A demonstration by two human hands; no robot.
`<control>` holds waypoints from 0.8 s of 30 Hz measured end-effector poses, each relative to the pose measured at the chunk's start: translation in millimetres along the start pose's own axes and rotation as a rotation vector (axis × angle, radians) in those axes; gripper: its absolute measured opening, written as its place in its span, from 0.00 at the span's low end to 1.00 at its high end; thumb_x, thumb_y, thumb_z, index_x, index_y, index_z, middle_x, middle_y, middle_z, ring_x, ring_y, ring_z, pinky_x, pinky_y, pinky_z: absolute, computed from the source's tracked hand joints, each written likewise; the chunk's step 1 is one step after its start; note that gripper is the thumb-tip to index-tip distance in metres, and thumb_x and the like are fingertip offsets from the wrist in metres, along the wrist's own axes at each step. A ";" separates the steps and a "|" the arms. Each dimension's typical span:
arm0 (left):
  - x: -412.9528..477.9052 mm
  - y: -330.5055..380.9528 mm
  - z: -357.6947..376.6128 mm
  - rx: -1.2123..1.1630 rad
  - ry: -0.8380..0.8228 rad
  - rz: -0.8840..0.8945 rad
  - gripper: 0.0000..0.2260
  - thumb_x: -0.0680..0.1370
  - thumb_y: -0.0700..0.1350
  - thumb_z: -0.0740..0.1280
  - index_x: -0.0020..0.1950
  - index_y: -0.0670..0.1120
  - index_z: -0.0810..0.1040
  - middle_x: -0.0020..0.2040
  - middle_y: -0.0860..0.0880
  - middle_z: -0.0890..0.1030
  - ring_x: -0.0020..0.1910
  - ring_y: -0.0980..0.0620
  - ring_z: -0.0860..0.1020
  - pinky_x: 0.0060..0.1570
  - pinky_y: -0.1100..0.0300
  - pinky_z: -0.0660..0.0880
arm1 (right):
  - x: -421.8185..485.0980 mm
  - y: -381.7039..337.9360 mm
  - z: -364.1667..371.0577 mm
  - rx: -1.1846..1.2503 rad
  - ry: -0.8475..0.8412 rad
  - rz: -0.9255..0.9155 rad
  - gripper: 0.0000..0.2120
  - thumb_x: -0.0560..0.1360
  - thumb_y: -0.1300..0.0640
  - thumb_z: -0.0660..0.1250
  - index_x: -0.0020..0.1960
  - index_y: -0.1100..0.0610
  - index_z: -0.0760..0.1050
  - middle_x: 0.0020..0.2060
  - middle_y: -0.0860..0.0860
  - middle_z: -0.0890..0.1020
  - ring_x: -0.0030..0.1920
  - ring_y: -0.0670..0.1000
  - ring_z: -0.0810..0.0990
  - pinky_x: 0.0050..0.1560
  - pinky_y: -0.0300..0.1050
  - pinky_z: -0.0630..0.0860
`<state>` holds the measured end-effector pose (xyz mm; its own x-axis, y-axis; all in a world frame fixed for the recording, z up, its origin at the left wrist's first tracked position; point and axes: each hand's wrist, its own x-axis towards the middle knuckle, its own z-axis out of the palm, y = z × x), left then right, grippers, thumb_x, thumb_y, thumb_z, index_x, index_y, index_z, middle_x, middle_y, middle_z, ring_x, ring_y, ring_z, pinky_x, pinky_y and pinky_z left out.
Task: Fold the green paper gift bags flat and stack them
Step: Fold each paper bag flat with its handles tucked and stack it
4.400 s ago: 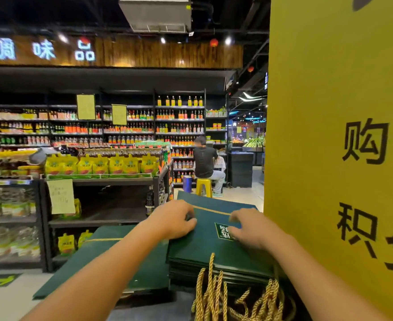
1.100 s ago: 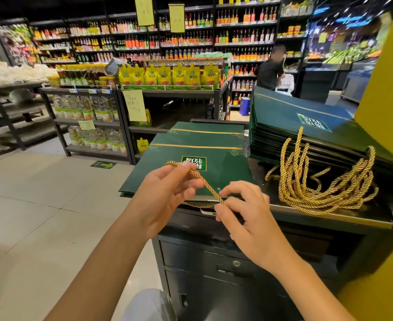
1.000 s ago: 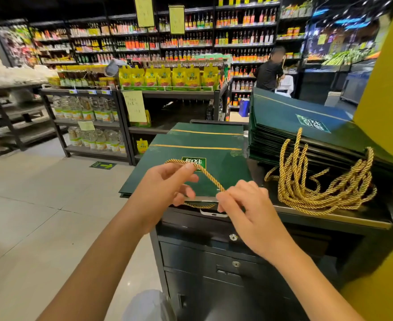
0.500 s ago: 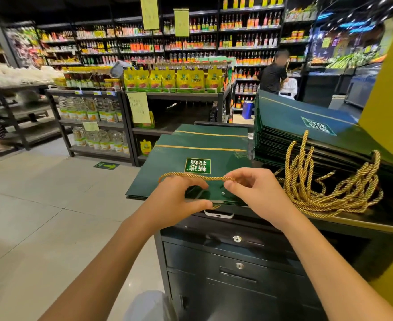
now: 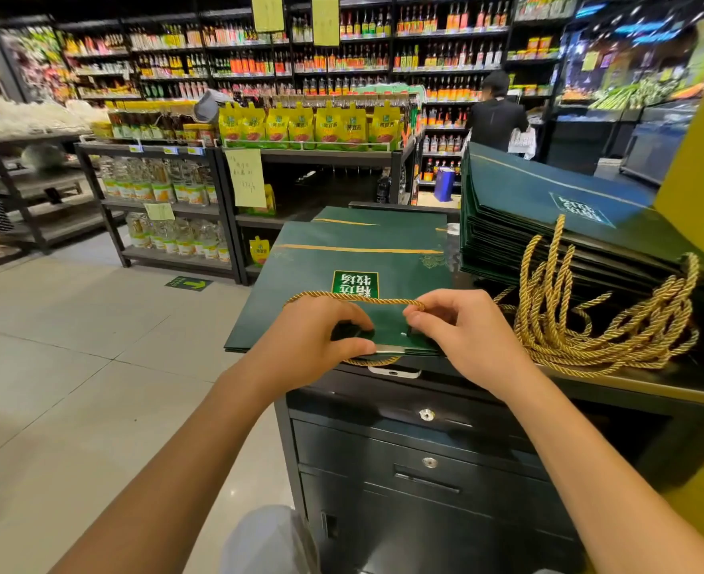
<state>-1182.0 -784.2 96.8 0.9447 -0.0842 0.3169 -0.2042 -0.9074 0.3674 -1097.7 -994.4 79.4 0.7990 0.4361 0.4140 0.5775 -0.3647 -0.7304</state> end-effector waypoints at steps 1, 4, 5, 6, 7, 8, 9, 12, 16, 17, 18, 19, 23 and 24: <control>-0.4 -0.7 1.6 0.012 0.006 0.013 0.14 0.78 0.53 0.72 0.62 0.50 0.84 0.58 0.53 0.84 0.56 0.55 0.79 0.59 0.58 0.77 | 0.1 -0.1 0.7 -0.004 0.007 -0.003 0.05 0.78 0.53 0.72 0.46 0.51 0.85 0.37 0.46 0.85 0.41 0.49 0.83 0.50 0.56 0.79; -1.8 -2.4 5.7 0.046 0.042 0.039 0.14 0.79 0.54 0.70 0.61 0.52 0.84 0.57 0.54 0.85 0.55 0.56 0.81 0.57 0.61 0.76 | 0.0 -1.9 3.8 -0.024 0.026 -0.019 0.04 0.78 0.53 0.72 0.46 0.50 0.85 0.36 0.45 0.85 0.39 0.47 0.82 0.48 0.55 0.79; -2.3 -2.7 6.4 0.052 0.056 0.043 0.13 0.79 0.54 0.70 0.61 0.52 0.84 0.57 0.55 0.85 0.54 0.57 0.81 0.56 0.62 0.75 | -0.2 -2.7 5.4 -0.042 0.035 -0.025 0.04 0.78 0.53 0.72 0.46 0.50 0.85 0.36 0.45 0.85 0.39 0.47 0.81 0.48 0.54 0.79; -2.3 -2.8 6.6 0.054 0.062 0.044 0.13 0.79 0.54 0.69 0.61 0.52 0.84 0.56 0.55 0.85 0.54 0.57 0.80 0.56 0.63 0.75 | -0.6 -3.6 7.0 -0.064 0.043 -0.031 0.04 0.78 0.53 0.72 0.46 0.51 0.85 0.36 0.45 0.84 0.39 0.47 0.81 0.47 0.54 0.79; -2.4 -2.3 6.5 0.056 0.065 0.044 0.12 0.80 0.54 0.69 0.61 0.53 0.84 0.56 0.55 0.85 0.54 0.57 0.80 0.57 0.62 0.75 | -1.5 -4.6 8.2 -0.090 0.047 -0.036 0.03 0.77 0.53 0.72 0.47 0.51 0.85 0.36 0.45 0.84 0.39 0.47 0.81 0.47 0.52 0.79; -2.2 -2.2 6.5 0.062 0.063 0.044 0.12 0.80 0.54 0.68 0.60 0.53 0.84 0.55 0.55 0.85 0.54 0.57 0.80 0.57 0.59 0.75 | -2.3 -6.0 9.2 -0.111 0.051 -0.040 0.03 0.77 0.54 0.73 0.47 0.51 0.85 0.36 0.45 0.84 0.39 0.46 0.81 0.47 0.50 0.79; -1.6 -2.0 6.3 0.072 0.060 0.045 0.11 0.81 0.54 0.67 0.60 0.53 0.84 0.54 0.55 0.85 0.54 0.56 0.80 0.58 0.56 0.76 | -2.5 -7.4 9.5 -0.125 0.060 -0.043 0.02 0.76 0.54 0.74 0.48 0.51 0.85 0.36 0.44 0.84 0.39 0.46 0.81 0.46 0.48 0.79; -0.5 -1.2 6.0 0.103 0.053 0.034 0.11 0.82 0.56 0.64 0.58 0.55 0.83 0.52 0.56 0.84 0.52 0.55 0.80 0.56 0.51 0.76 | -1.4 -12.2 8.2 -0.151 0.101 -0.038 0.03 0.74 0.54 0.76 0.47 0.52 0.84 0.35 0.44 0.83 0.37 0.45 0.80 0.43 0.41 0.77; 0.9 4.3 4.9 0.167 0.046 -0.008 0.13 0.84 0.56 0.60 0.63 0.56 0.80 0.57 0.54 0.84 0.56 0.51 0.79 0.54 0.53 0.74 | -1.3 -19.5 4.4 -0.221 0.050 -0.043 0.05 0.76 0.50 0.73 0.47 0.51 0.85 0.37 0.42 0.83 0.40 0.43 0.80 0.45 0.42 0.77; 1.3 6.7 4.2 0.190 0.039 -0.022 0.14 0.85 0.56 0.58 0.65 0.56 0.79 0.59 0.54 0.83 0.57 0.51 0.79 0.53 0.55 0.72 | -2.2 -21.5 2.2 -0.227 0.019 -0.045 0.06 0.77 0.49 0.72 0.48 0.51 0.85 0.37 0.42 0.83 0.41 0.43 0.79 0.45 0.43 0.77; 1.8 9.0 3.8 0.208 0.033 -0.037 0.15 0.85 0.56 0.57 0.66 0.56 0.78 0.60 0.53 0.83 0.58 0.50 0.79 0.51 0.56 0.71 | -3.5 -24.5 -0.8 -0.228 -0.014 -0.047 0.07 0.78 0.48 0.71 0.48 0.50 0.85 0.38 0.42 0.83 0.41 0.43 0.79 0.45 0.43 0.77; 1.9 11.6 2.9 0.221 0.031 -0.052 0.15 0.85 0.55 0.57 0.68 0.56 0.78 0.61 0.52 0.82 0.58 0.49 0.79 0.50 0.57 0.69 | -4.8 -27.1 -4.1 -0.229 -0.047 -0.048 0.08 0.77 0.46 0.71 0.50 0.49 0.85 0.40 0.41 0.83 0.43 0.42 0.80 0.46 0.42 0.77; 1.7 21.8 -2.5 0.286 0.037 -0.095 0.16 0.86 0.55 0.55 0.69 0.55 0.76 0.61 0.49 0.82 0.56 0.47 0.79 0.51 0.54 0.75 | -6.4 -29.5 -16.0 -0.318 -0.144 -0.057 0.12 0.77 0.51 0.73 0.59 0.47 0.82 0.51 0.41 0.82 0.50 0.39 0.78 0.54 0.34 0.73; 0.8 24.2 -2.7 0.292 0.043 -0.097 0.16 0.86 0.55 0.55 0.69 0.55 0.77 0.60 0.49 0.82 0.56 0.46 0.80 0.51 0.53 0.76 | -6.1 -28.3 -17.8 -0.326 -0.154 -0.058 0.11 0.78 0.52 0.72 0.60 0.47 0.82 0.51 0.41 0.82 0.50 0.37 0.77 0.51 0.31 0.71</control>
<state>-1186.9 -805.1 108.3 0.9433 0.0200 0.3314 -0.0256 -0.9908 0.1327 -1115.9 -1001.4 107.2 0.7428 0.5736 0.3453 0.6643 -0.5676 -0.4863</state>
